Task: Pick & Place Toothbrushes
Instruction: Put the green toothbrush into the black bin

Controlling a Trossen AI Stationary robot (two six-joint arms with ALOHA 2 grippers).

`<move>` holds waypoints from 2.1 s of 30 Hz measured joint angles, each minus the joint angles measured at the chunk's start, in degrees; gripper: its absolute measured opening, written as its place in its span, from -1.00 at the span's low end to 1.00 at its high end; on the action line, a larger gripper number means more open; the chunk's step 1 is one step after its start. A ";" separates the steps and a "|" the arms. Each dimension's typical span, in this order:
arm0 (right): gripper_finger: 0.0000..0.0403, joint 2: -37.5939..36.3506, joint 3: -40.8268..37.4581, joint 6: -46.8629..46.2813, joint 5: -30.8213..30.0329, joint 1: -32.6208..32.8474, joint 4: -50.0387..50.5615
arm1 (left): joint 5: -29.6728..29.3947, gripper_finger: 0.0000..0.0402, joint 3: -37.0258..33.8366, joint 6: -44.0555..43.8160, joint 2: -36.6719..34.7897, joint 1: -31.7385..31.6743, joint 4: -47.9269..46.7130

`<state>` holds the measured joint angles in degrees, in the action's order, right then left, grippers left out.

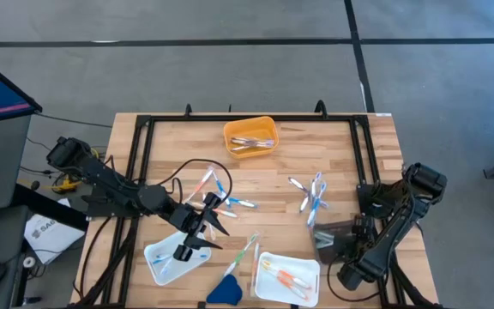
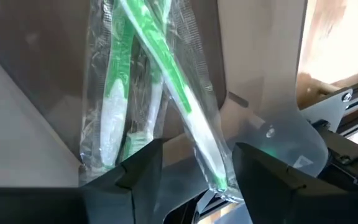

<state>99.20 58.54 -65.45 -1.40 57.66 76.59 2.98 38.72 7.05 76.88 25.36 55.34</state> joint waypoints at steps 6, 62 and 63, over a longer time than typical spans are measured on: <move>-0.22 0.00 -1.54 0.01 -0.02 -0.40 0.08 | 0.00 -0.23 0.00 0.00 0.00 0.00 0.01; -0.80 0.00 -2.56 24.94 5.54 -7.07 -2.77 | 0.00 -0.23 0.00 0.02 0.00 0.00 -0.01; -0.83 0.00 -2.56 24.94 5.54 -7.09 -2.76 | 0.00 -0.23 0.00 0.02 0.00 0.00 -0.01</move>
<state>99.20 55.99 -40.51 4.14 50.57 73.83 2.98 38.72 7.07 76.88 25.36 55.33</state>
